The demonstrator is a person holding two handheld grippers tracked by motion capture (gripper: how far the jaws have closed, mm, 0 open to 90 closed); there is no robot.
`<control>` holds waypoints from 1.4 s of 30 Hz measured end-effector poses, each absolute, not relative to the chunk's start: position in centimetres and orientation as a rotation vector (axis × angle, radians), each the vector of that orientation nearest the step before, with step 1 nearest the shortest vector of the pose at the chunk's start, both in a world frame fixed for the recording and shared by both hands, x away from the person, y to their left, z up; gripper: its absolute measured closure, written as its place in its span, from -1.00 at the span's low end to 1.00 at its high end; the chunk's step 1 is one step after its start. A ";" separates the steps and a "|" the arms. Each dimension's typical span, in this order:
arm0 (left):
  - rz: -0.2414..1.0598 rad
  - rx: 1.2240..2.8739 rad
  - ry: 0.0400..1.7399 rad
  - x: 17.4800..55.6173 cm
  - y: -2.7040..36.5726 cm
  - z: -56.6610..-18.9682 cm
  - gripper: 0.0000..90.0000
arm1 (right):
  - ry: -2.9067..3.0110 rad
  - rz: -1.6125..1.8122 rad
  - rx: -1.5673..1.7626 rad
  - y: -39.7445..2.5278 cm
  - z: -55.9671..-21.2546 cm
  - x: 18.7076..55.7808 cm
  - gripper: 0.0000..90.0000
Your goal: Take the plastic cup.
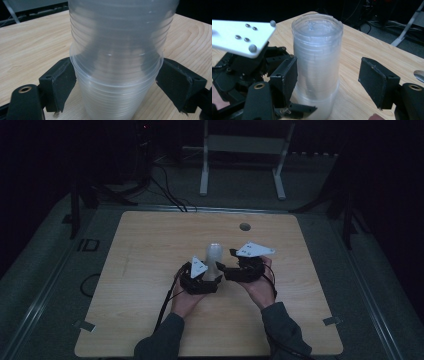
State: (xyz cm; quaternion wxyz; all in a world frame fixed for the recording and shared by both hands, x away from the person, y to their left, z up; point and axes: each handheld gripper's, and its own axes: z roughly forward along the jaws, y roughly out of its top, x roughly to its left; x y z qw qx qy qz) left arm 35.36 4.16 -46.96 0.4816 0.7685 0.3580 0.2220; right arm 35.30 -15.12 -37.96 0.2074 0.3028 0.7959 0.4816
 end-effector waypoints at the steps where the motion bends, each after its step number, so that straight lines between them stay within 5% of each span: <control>1: 0.541 1.874 0.873 35.4 4.2 -47.0 -0.62 | 2.216 1.341 0.843 -15.1 -38.0 35.3 -0.31; 42: 0.565 1.830 0.863 35.0 4.3 -47.3 -0.55 | 2.222 1.477 0.822 -12.7 -37.4 37.7 -0.16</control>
